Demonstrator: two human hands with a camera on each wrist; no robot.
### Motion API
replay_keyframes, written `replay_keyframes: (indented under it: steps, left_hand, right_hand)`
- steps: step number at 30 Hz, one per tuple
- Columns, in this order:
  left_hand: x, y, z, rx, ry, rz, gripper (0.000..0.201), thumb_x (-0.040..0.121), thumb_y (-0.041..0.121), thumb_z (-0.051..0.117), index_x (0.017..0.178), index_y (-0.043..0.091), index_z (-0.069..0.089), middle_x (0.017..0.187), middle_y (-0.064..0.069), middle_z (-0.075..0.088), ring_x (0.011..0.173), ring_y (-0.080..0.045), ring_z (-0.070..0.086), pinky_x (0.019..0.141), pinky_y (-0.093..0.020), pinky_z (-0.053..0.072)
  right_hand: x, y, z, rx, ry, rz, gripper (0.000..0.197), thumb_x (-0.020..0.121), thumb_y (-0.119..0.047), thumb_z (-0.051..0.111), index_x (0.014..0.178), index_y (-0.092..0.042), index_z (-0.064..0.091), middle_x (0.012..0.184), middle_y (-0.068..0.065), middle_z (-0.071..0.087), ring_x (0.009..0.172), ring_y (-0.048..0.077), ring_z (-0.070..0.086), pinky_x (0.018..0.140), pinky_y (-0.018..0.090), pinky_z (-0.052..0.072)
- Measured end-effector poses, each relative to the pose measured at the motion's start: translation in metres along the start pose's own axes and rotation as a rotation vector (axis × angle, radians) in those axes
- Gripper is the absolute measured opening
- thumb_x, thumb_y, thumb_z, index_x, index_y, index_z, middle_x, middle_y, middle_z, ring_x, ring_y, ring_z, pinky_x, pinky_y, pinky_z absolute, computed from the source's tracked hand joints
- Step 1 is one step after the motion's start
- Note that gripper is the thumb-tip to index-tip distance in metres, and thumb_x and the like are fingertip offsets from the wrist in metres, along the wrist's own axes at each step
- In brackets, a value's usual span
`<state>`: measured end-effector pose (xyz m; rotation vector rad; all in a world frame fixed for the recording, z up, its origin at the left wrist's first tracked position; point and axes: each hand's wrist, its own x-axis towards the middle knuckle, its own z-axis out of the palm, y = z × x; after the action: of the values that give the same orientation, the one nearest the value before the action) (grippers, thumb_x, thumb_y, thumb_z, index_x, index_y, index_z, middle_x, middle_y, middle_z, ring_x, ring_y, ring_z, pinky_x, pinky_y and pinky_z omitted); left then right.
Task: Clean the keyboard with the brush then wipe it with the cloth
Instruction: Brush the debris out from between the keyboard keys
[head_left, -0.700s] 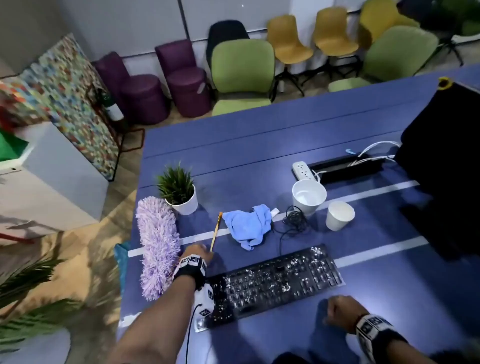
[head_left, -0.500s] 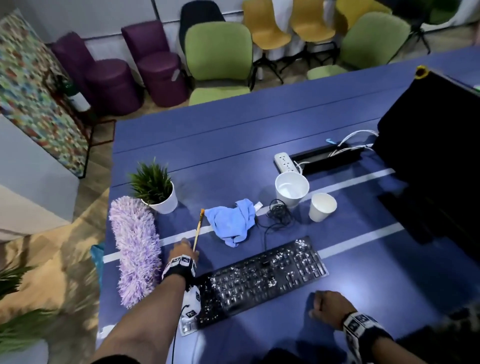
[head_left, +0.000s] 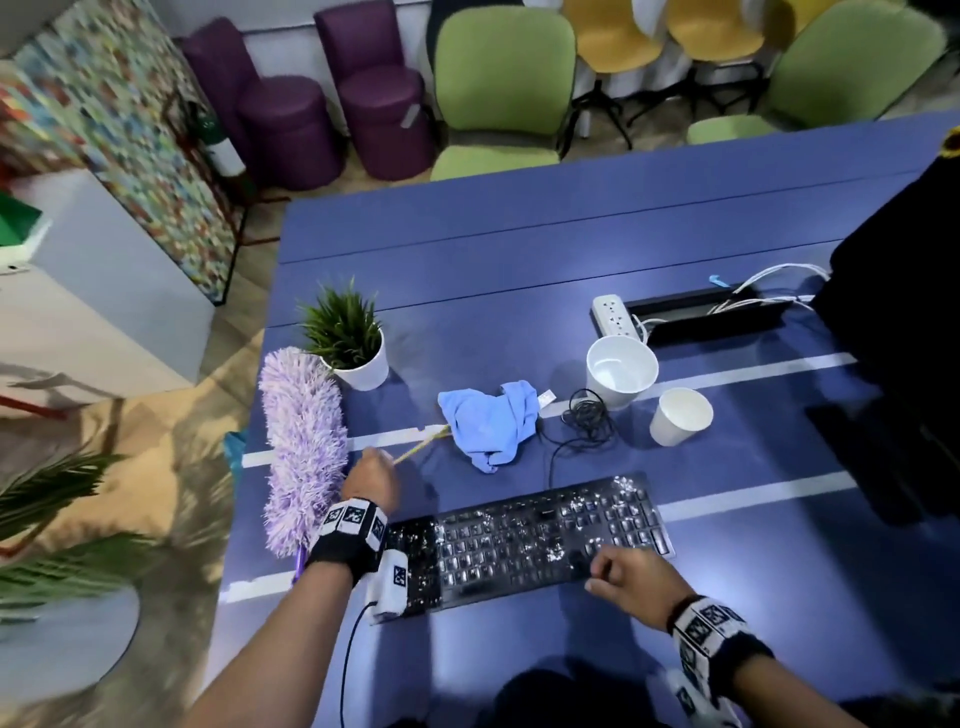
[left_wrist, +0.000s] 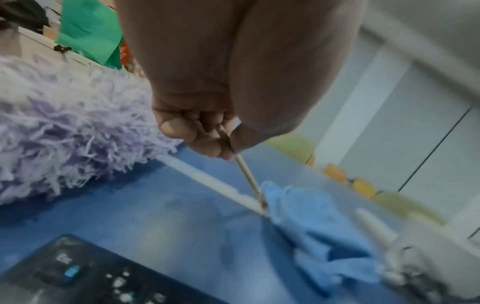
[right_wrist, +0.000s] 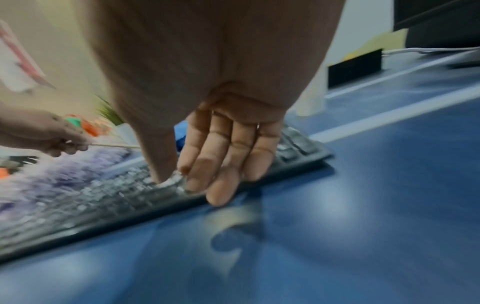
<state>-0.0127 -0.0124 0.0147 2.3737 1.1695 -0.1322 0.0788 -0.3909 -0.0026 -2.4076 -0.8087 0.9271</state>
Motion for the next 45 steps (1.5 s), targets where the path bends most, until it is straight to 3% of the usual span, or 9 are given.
replay_keyframes:
  steps: [6,12,16,22,26,32,36,39,45]
  left_hand:
    - [-0.126,0.033,-0.001,-0.364,0.163,0.484,0.016,0.092,0.016,0.04,0.092,0.013,0.056,0.087,0.002,0.06,0.078,-0.015,0.056,0.074,-0.023,0.04]
    - [-0.189,0.062,0.014,-0.407,0.018,0.662,0.016,0.096,0.021,0.043,0.1,0.021,0.059,0.095,0.008,0.062,0.091,-0.006,0.057,0.086,-0.022,0.044]
    - [-0.202,0.06,0.011,-0.635,-0.128,0.524,0.028,0.097,0.037,0.043,0.119,0.024,0.054,0.106,0.005,0.066,0.102,-0.009,0.063,0.09,-0.02,0.048]
    - [-0.151,-0.02,0.041,-0.42,0.107,0.059,0.015,0.084,0.032,0.064,0.096,0.023,0.064,0.103,-0.007,0.066,0.094,-0.022,0.064,0.091,-0.037,0.05]
    - [-0.113,-0.081,0.067,-0.32,0.027,-0.35,0.071,0.057,0.062,0.06,0.11,0.014,0.058,0.111,-0.016,0.066,0.104,-0.034,0.063,0.095,-0.041,0.048]
    - [-0.094,-0.092,0.068,-0.417,-0.097,-0.464,0.091,0.047,0.055,0.085,0.122,0.016,0.053,0.108,-0.009,0.069,0.094,-0.026,0.067,0.089,-0.032,0.051]
    - [-0.094,-0.088,0.063,-0.599,-0.272,-0.425,0.059,0.056,0.023,0.091,0.105,0.008,0.061,0.093,-0.017,0.073,0.07,-0.023,0.069,0.061,-0.027,0.055]
    - [-0.088,-0.109,0.069,-0.539,-0.346,-0.36,0.08,0.032,0.046,0.095,0.098,0.009,0.066,0.087,-0.014,0.075,0.073,-0.029,0.071,0.075,-0.047,0.059]
    - [-0.108,-0.098,0.056,-0.421,-0.157,-0.286,0.069,0.053,0.045,0.089,0.105,0.015,0.056,0.095,-0.004,0.069,0.084,-0.021,0.068,0.079,-0.031,0.053]
  right_hand:
    - [0.016,-0.057,0.001,-0.009,0.264,-0.292,0.073,0.081,-0.034,0.07,0.142,-0.049,0.033,0.088,-0.02,0.059,0.06,0.004,0.055,0.07,0.017,0.049]
    - [0.024,-0.073,0.017,-0.098,0.579,-0.519,0.031,0.088,-0.036,0.051,0.112,-0.027,0.068,0.086,-0.006,0.07,0.071,0.016,0.067,0.068,0.03,0.057]
    - [0.016,-0.039,0.003,0.021,0.709,-0.47,0.028,0.091,-0.032,0.053,0.107,-0.022,0.073,0.086,-0.002,0.067,0.076,0.015,0.061,0.076,0.03,0.05]
    - [-0.008,0.025,-0.039,0.377,0.882,-0.16,0.039,0.091,-0.043,0.048,0.096,-0.012,0.071,0.085,0.002,0.057,0.08,0.012,0.054,0.076,0.013,0.042]
    - [0.0,0.059,-0.043,0.629,0.867,0.21,0.035,0.1,-0.039,0.042,0.087,-0.011,0.058,0.082,0.016,0.063,0.078,0.033,0.061,0.064,0.033,0.049]
    - [0.014,0.076,-0.029,0.547,0.575,0.434,0.04,0.095,-0.041,0.043,0.08,-0.014,0.068,0.088,0.015,0.07,0.094,0.036,0.064,0.074,0.028,0.043]
    - [0.016,0.083,-0.03,0.303,0.541,0.479,0.045,0.092,-0.046,0.039,0.088,-0.016,0.071,0.101,0.018,0.07,0.097,0.039,0.061,0.086,0.039,0.047]
    - [0.013,0.087,-0.035,0.301,0.501,0.451,0.032,0.097,-0.04,0.046,0.082,-0.024,0.069,0.096,0.009,0.074,0.095,0.032,0.064,0.086,0.037,0.049]
    - [-0.01,0.053,-0.049,0.611,0.629,0.181,0.015,0.091,-0.031,0.065,0.082,-0.02,0.072,0.082,0.021,0.059,0.059,0.018,0.057,0.06,0.017,0.05]
